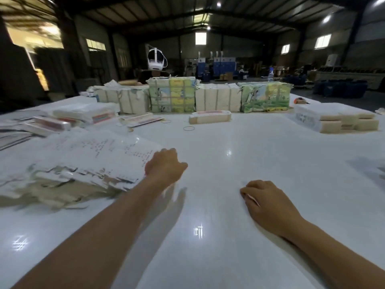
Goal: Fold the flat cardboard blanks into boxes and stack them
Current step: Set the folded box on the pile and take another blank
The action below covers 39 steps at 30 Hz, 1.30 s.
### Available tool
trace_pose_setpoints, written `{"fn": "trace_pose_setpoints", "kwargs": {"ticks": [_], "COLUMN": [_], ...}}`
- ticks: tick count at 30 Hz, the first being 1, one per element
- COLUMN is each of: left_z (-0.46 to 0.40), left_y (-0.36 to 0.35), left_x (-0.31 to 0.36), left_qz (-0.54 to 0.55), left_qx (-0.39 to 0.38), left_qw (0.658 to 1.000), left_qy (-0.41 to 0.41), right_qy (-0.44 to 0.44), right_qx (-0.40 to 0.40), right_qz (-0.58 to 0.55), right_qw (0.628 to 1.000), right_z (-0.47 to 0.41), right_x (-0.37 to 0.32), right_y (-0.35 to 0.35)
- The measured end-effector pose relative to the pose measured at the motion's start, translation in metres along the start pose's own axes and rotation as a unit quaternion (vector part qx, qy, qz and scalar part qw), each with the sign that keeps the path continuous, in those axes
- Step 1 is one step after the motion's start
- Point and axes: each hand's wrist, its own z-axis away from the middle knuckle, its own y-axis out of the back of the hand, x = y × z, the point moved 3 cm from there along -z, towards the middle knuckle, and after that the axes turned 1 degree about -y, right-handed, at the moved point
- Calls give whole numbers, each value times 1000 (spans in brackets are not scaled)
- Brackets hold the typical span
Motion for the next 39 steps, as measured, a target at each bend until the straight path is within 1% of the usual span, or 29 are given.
{"fn": "trace_pose_setpoints", "kwargs": {"ticks": [1, 3, 4, 6, 14, 16, 19, 21, 23, 25, 27, 28, 29, 30, 31, 32, 33, 34, 35, 36, 37, 39], "left_z": [-11, -22, -25, -33, -48, -48, -48, -47, -45, -43, -40, -37, -30, -19, -6, 9, 20, 30, 39, 46, 53, 65], "left_y": [8, 14, 13, 10, 22, 26, 32, 34, 39, 49, 58, 61, 61, 58, 54, 48, 41, 31, 22, 12, 3, -11], "left_x": [-20, -54, -66, -79, -89, -88, -90, -92, -85, -77, -59, -48, -36, -22, -8, 5, 17, 26, 34, 40, 45, 52], "left_qz": [-70, -148, -172, -199, -105, -81, -82, -82, -97, -93, -28, 28, 95, 167, 219, 244, 255, 258, 255, 245, 218, 103], "left_qx": [-9, -43, -51, -52, -47, -57, -75, -67, -36, 10, 27, 14, -16, -66, -122, -175, -218, -248, -267, -274, -264, -201], "left_qw": [996, 978, 971, 966, 972, 972, 971, 969, 974, 981, 994, 998, 995, 984, 968, 952, 939, 929, 924, 924, 932, 960], "left_qy": [59, 141, 157, 160, 203, 212, 213, 221, 203, 168, 104, 63, 24, -7, -34, -59, -81, -95, -102, -107, -117, -168], "right_qy": [2, 7, 10, 9, -4, -2, -3, -2, -1, 0, -5, -16, -36, -68, -108, -153, -197, -231, -256, -275, -289, -299], "right_qx": [2, 4, 5, 5, -12, -16, -19, -17, -13, -18, -21, -14, 5, 42, 82, 105, 102, 85, 64, 48, 42, 55], "right_qz": [0, 0, -1, -3, -20, -18, -25, -24, -18, -11, -17, -38, -86, -165, -269, -383, -478, -540, -577, -595, -601, -589], "right_qw": [1000, 1000, 1000, 1000, 1000, 1000, 999, 1000, 1000, 1000, 1000, 999, 996, 983, 954, 905, 850, 805, 773, 754, 744, 749], "right_z": [0, -1, -1, -1, 1, 1, 2, 2, 2, 1, 0, 0, -1, -2, -2, -2, -1, -1, 1, 3, 5, 7], "right_x": [0, -1, 0, 0, -1, -1, -1, -2, -1, -3, -2, -1, -1, 0, 1, 3, 5, 7, 8, 9, 10, 11], "right_y": [0, -1, -1, 0, 1, 1, 1, 2, 2, 1, 1, 2, 6, 11, 17, 22, 26, 27, 27, 26, 25, 24]}}
